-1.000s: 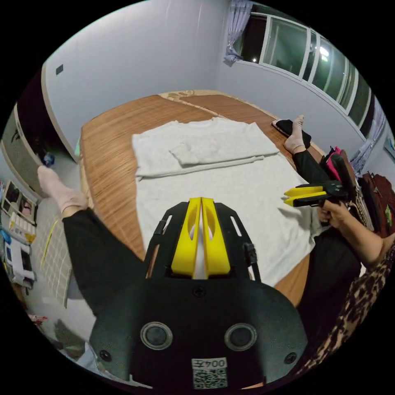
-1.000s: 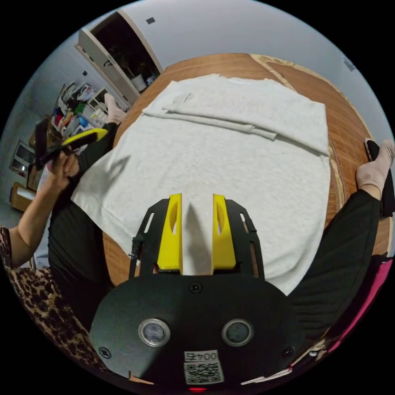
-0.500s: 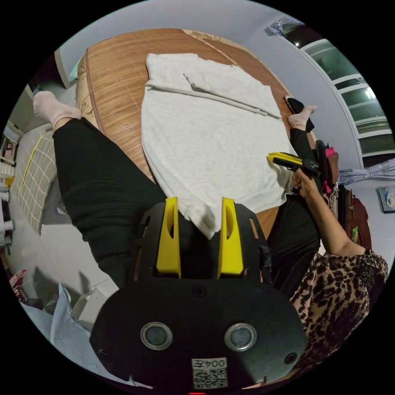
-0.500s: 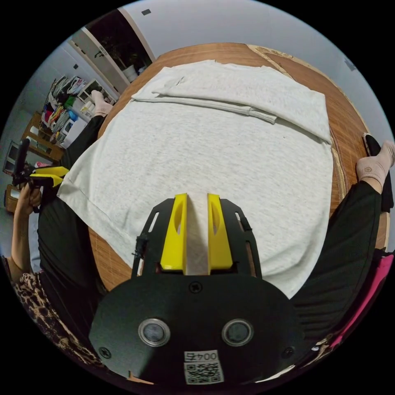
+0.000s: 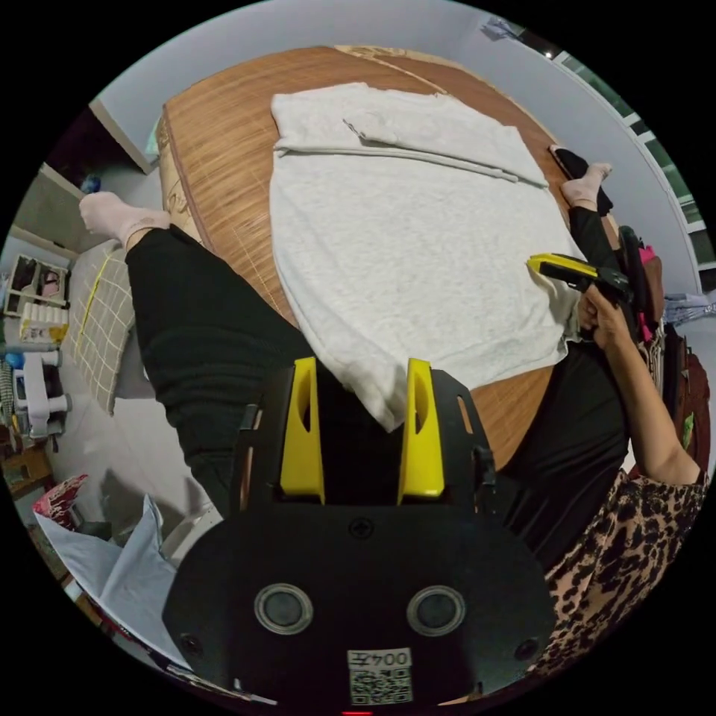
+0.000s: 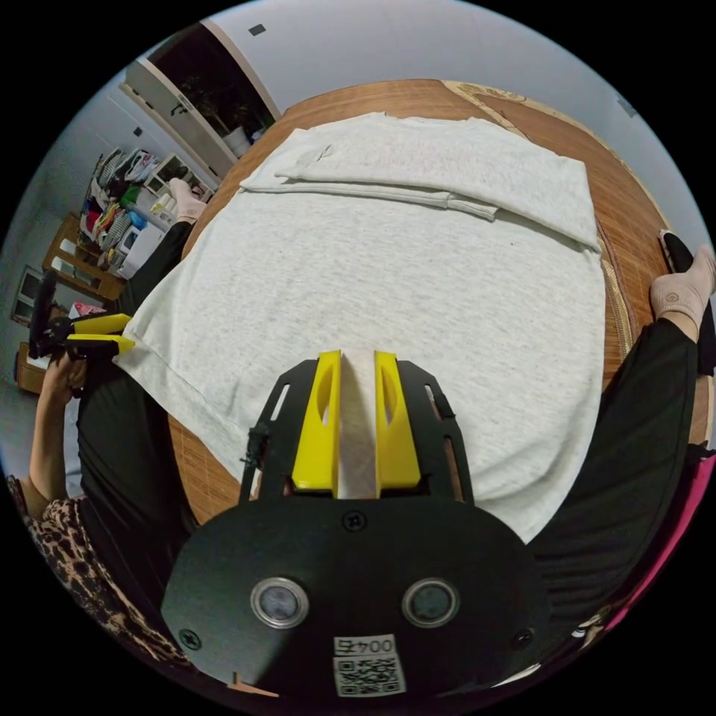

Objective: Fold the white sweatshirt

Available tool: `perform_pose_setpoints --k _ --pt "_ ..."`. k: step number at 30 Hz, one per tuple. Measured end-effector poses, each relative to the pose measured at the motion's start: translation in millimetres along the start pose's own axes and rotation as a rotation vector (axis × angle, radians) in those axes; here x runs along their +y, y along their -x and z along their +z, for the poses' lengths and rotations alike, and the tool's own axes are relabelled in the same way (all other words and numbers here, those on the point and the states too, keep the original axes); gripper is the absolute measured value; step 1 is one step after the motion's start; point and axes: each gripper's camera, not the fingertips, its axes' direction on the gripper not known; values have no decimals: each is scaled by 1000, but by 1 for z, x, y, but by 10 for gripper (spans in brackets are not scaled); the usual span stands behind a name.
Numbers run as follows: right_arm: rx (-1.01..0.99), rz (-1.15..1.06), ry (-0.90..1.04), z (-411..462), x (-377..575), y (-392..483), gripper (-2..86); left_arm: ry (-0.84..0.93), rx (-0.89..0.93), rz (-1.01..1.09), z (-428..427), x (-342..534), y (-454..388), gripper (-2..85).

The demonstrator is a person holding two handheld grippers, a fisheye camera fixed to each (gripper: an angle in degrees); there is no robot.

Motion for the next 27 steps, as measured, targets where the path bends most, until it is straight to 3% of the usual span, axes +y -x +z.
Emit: perform_pose_setpoints --k 3,9,14,19,27 --pt "-9 -1 0 -1 0 1 78 -2 94 5 0 4 -12 142" --pt "-43 -11 -19 -16 0 8 67 30 68 22 1 7 -37 128" --pt "-117 113 -105 -106 17 -24 64 51 68 6 3 6 -45 72" --pt "-112 243 -62 -164 44 -60 77 19 100 16 -7 12 -52 40" --pt "-120 267 77 -145 66 -21 86 -40 164 23 -30 30 -53 32"
